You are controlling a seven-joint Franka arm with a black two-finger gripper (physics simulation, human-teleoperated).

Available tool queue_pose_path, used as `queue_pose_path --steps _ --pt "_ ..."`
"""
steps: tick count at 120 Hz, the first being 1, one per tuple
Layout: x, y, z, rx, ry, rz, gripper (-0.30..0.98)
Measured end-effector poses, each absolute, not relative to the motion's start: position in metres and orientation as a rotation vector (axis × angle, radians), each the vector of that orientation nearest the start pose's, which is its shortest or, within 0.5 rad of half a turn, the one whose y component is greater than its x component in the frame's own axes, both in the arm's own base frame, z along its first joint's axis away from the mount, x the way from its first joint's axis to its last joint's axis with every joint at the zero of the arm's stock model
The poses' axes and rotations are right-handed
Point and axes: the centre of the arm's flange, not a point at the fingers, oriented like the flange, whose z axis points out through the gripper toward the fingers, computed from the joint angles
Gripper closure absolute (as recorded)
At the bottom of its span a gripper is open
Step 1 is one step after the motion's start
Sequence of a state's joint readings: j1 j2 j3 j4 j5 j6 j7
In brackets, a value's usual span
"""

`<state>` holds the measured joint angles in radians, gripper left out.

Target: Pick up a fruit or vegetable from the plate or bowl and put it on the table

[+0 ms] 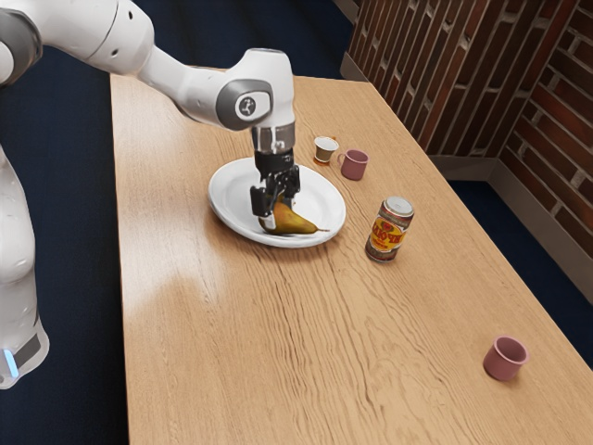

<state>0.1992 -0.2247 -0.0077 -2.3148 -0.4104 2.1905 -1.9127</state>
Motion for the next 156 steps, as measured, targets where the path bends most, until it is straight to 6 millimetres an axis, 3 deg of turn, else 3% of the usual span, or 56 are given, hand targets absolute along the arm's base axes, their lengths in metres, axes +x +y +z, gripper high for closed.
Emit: queue_pose_path --steps 21,31,44,52,67,83,92,108,116,120,124,128,132,141,156 --pt "0.479 0.08 0.453 1.118 2.586 -0.267 0.34" --pt "0.48 0.08 0.475 1.139 2.555 -0.21 0.4" --pt "0.47 0.072 0.506 1.178 2.504 -0.142 0.37" --pt "0.466 0.052 0.517 1.222 2.47 -0.141 0.31" --pt "0.468 -0.009 0.523 1.329 2.407 -0.18 0.29" --pt "0.494 -0.075 0.533 1.422 2.323 -0.249 0.3" --pt "0.505 -0.09 0.54 1.432 2.298 -0.27 0.3" --pt "0.507 -0.11 0.545 1.453 2.276 -0.276 0.11" --pt "0.514 -0.096 0.563 1.419 2.267 -0.247 0.07" --pt "0.523 -0.074 0.599 1.411 2.248 -0.171 0.05" --pt "0.53 -0.049 0.651 1.387 2.236 -0.099 0.04" --pt "0.523 -0.034 0.693 1.363 2.249 -0.056 0.03" --pt "0.51 -0.024 0.715 1.342 2.286 -0.041 0.03" --pt "0.48 -0.008 0.723 1.313 2.406 -0.059 0.02" --pt "0.465 0.002 0.699 1.281 2.601 -0.143 0.01"
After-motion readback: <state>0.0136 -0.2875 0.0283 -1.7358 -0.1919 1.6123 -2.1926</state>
